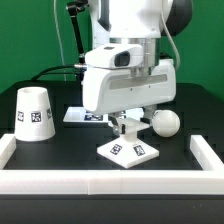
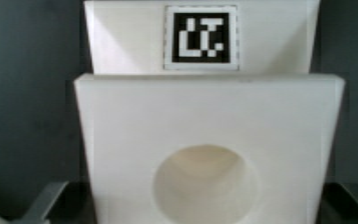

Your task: Assemble lamp

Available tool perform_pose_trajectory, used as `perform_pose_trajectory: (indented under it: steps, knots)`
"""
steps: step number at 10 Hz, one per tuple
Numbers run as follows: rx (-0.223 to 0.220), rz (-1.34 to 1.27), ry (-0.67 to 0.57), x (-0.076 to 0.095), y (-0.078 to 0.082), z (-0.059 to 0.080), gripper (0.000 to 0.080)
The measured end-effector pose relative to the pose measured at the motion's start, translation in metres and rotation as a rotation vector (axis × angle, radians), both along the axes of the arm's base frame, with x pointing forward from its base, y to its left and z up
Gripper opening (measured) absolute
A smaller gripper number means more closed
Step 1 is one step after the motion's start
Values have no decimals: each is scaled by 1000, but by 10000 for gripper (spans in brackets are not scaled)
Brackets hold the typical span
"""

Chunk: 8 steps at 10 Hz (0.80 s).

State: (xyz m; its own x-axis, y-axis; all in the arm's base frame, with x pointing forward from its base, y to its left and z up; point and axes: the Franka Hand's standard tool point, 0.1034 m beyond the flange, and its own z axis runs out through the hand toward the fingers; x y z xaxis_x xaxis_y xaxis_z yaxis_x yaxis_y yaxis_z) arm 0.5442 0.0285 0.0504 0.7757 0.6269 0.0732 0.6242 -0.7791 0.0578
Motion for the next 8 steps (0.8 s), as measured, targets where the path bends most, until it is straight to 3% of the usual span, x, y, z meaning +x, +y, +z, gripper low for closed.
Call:
perform_pose_trajectory:
  steps: [3,8]
  knots:
    - [13,-31,-44,31,18,-1,537]
    - [36,-156,-55,35,21,0,537]
